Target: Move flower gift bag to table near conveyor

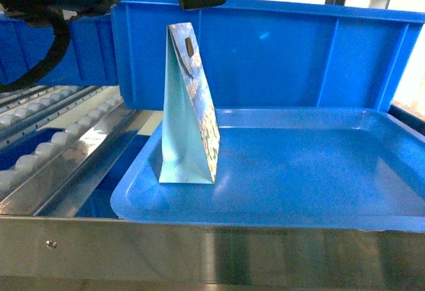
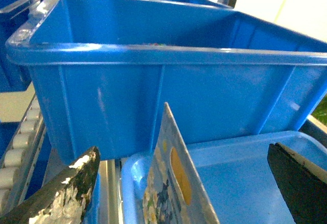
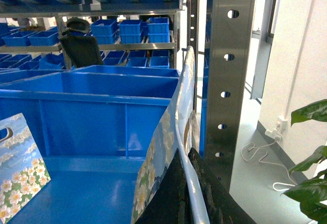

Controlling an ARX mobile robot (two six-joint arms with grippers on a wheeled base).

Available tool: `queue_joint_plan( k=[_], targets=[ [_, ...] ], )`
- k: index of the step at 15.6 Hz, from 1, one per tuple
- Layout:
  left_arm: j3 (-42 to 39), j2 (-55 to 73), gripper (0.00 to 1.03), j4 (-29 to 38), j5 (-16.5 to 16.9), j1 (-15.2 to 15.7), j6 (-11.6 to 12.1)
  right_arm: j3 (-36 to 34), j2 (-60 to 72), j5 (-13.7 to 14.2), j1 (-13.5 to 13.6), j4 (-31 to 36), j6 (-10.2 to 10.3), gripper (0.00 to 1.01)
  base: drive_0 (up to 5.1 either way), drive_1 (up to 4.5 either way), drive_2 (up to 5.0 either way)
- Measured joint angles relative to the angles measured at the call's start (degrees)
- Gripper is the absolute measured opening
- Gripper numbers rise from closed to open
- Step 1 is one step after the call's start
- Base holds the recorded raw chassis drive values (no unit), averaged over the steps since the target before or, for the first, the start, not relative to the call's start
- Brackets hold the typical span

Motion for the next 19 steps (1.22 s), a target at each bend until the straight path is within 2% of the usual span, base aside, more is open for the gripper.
queue_joint_plan(
  k=[2,4,7,10,12,17,19],
  targets=[
    [1.77,2.95,0.98,-2.80,-1.36,-0.48,-0.72,0.00,0.02,-0.02,0.00,0.00,0.00,0.02,0.0,0.00,0.0],
    [3.63,5.88,0.98,-6.40,0.70,-0.98,-2.69,0.00,0.02,0.00,0.00,0.00,0.00,0.02,0.0,0.00,0.0],
    [4.90,8.61,0.98,-8.70,1.05,-2.82,-3.04,0.00,0.02,-0.02,0.00,0.02,0.00,0.02,0.0,0.00,0.0],
    [5.14,9.60,0.98,-7.08,-0.72,-2.93,-2.14,0.00,0.02,0.00,0.00,0.00,0.00,0.02,0.0,0.00,0.0],
    [5.14,10.03,0.98,-5.70,-3.06,-3.21,0.07,0.00,0.02,0.00,0.00,0.00,0.00,0.02,0.0,0.00,0.0],
    [5.14,10.93,0.98,-6.62,-3.87,-3.48,1.79,0.00,0.02,0.00,0.00,0.00,0.00,0.02,0.0,0.00,0.0],
    [5.18,10.93,0.79,-7.26,-4.81,-3.61,1.92,0.00,0.00,-0.02,0.00,0.00,0.00,0.02,0.0,0.00,0.0]
  ],
)
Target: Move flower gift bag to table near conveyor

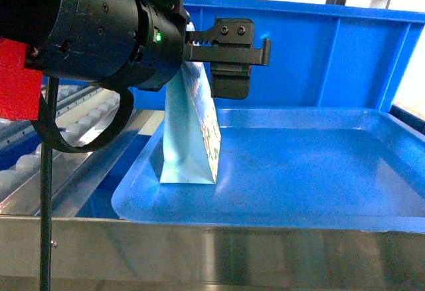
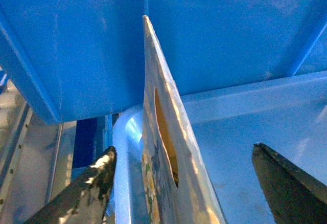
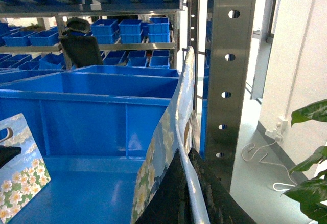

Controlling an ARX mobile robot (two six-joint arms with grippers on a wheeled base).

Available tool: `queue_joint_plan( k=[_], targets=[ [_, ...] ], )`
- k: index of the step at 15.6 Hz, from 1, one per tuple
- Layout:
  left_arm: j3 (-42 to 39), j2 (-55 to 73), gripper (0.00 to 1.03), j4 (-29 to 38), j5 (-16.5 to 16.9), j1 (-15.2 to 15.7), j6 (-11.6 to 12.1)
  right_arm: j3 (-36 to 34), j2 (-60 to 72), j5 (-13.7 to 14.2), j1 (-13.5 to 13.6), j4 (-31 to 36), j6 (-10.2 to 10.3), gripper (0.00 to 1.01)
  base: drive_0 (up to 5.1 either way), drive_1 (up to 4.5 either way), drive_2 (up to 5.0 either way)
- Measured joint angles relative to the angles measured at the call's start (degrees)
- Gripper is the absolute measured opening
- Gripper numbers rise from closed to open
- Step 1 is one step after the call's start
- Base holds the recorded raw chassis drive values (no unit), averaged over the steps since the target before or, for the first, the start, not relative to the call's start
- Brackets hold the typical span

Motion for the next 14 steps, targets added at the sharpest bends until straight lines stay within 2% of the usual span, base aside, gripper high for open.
queue_joint_plan(
  k=[2,4,6,7,8,12,14],
  targets=[
    [0.39,0.22,0.57,-0.44,-0.66,-0.57,0.00,0.00,0.02,0.00,0.00,0.00,0.00,0.02,0.0,0.00,0.0],
    [0.52,0.26,0.52,-0.44,-0.90,-0.61,0.00,0.00,0.02,0.02,0.00,0.02,0.00,0.02,0.0,0.00,0.0],
    [0.68,0.44,0.35,-0.46,-1.14,-1.03,0.02,0.00,0.02,0.02,0.00,0.00,0.00,0.02,0.0,0.00,0.0],
    [0.68,0.57,0.05,-0.50,-2.29,-1.14,0.02,0.00,0.02,0.02,0.00,0.00,0.00,0.02,0.0,0.00,0.0],
    [0.68,0.57,0.02,-0.26,-2.93,-1.09,0.22,0.00,0.02,0.02,0.00,0.00,0.00,0.02,0.0,0.00,0.0],
    [-1.07,-1.09,0.02,2.40,-6.78,-0.52,1.95,0.00,0.02,0.02,0.00,0.00,0.00,0.02,0.0,0.00,0.0],
    [-1.95,-4.79,0.02,3.72,-7.52,0.00,2.97,0.00,0.02,0.02,0.00,0.00,0.02,0.02,0.0,0.00,0.0]
  ],
)
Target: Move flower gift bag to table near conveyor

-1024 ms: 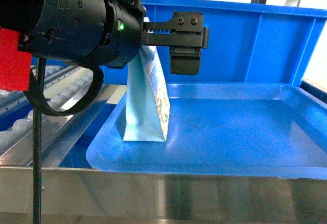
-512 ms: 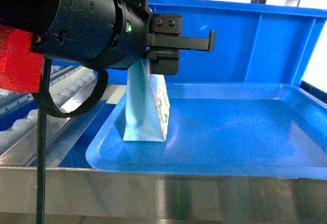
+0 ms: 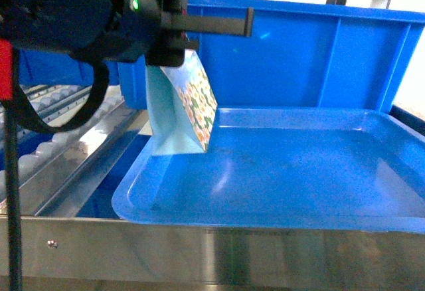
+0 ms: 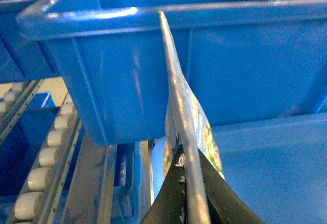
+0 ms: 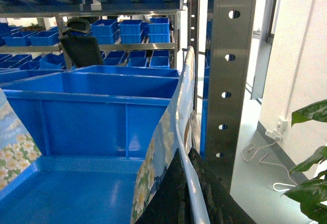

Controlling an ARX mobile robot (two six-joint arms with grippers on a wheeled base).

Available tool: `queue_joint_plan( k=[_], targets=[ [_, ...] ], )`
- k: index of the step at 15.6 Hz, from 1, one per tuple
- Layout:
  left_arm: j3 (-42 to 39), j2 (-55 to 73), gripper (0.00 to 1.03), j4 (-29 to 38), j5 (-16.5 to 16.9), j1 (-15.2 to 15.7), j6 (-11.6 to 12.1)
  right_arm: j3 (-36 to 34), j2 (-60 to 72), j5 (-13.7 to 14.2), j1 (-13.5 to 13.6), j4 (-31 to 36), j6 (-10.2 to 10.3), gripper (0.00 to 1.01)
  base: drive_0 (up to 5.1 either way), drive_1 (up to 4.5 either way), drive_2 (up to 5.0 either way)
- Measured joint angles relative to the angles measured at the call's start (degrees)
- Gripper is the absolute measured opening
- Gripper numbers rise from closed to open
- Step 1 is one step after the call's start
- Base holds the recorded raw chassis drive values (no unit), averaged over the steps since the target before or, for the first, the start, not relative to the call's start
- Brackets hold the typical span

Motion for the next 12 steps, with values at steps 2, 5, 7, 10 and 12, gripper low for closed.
queue_joint_plan(
  k=[2,5,7,10,12],
  targets=[
    [-0.92,-4.48,0.02,1.38,-0.46,1.05,1.11,0.00,0.00,0.00,0.00,0.00,-0.02,0.02,0.0,0.00,0.0],
    [-5.44,-11.10,0.02,3.15,-1.49,3.41,2.67,0.00,0.00,0.00,0.00,0.00,-0.02,0.02,0.0,0.00,0.0],
    [-10.43,-17.27,0.02,3.80,-2.62,4.66,3.34,0.00,0.00,0.00,0.00,0.00,-0.02,0.02,0.0,0.00,0.0],
    [-19.69,-27.78,0.02,3.96,-1.03,8.15,3.87,0.00,0.00,-0.02,0.00,0.00,-0.02,0.02,0.0,0.00,0.0],
    [-26.32,-37.44,0.02,0.33,0.26,13.09,4.83,0.00,0.00,0.00,0.00,0.00,-0.02,0.02,0.0,0.00,0.0]
  ],
)
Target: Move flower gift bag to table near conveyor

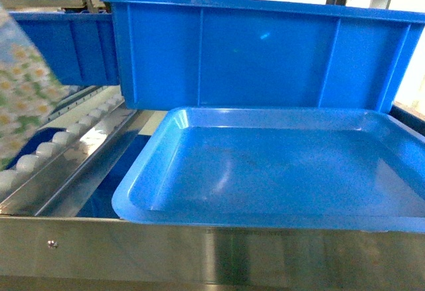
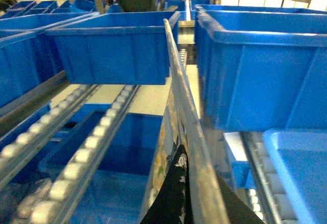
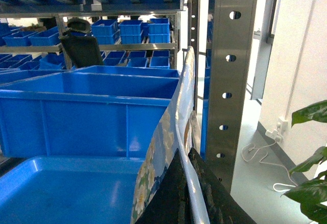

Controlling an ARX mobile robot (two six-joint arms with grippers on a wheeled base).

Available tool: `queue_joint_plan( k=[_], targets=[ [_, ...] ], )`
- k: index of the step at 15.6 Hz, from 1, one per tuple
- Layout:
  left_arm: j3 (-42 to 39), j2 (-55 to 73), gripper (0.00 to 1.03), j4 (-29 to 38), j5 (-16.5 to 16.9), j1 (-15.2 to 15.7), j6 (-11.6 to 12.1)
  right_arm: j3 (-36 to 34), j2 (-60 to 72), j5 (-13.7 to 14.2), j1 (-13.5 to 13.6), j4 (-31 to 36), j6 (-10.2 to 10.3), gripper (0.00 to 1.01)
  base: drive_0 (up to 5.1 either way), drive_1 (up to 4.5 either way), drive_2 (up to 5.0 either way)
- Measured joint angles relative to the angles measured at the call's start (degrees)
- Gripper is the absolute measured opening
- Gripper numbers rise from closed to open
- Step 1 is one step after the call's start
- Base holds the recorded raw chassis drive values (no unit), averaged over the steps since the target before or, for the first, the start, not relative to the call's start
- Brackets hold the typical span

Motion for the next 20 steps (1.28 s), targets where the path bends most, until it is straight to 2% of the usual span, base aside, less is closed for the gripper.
queue_joint_plan(
  k=[1,3,6,20],
  targets=[
    [-2.38,-5.79,0.02,-3.41,1.29,2.99,1.20,0.00,-0.02,0.00,0.00,0.02,0.00,0.02,0.0,0.00,0.0],
    [-4.87,-13.86,0.02,-7.37,4.35,6.67,2.32,0.00,0.00,0.00,0.00,0.00,0.00,0.02,0.0,0.00,0.0],
    [-5.20,-14.84,0.02,-7.37,5.57,6.36,2.49,0.00,0.00,0.00,0.00,0.00,0.02,0.02,0.0,0.00,0.0],
    [-5.20,-14.91,0.02,-7.26,5.73,6.34,2.64,-0.02,-0.09,0.07,0.00,0.07,0.02,0.02,-4.5,0.73,4.0]
  ],
)
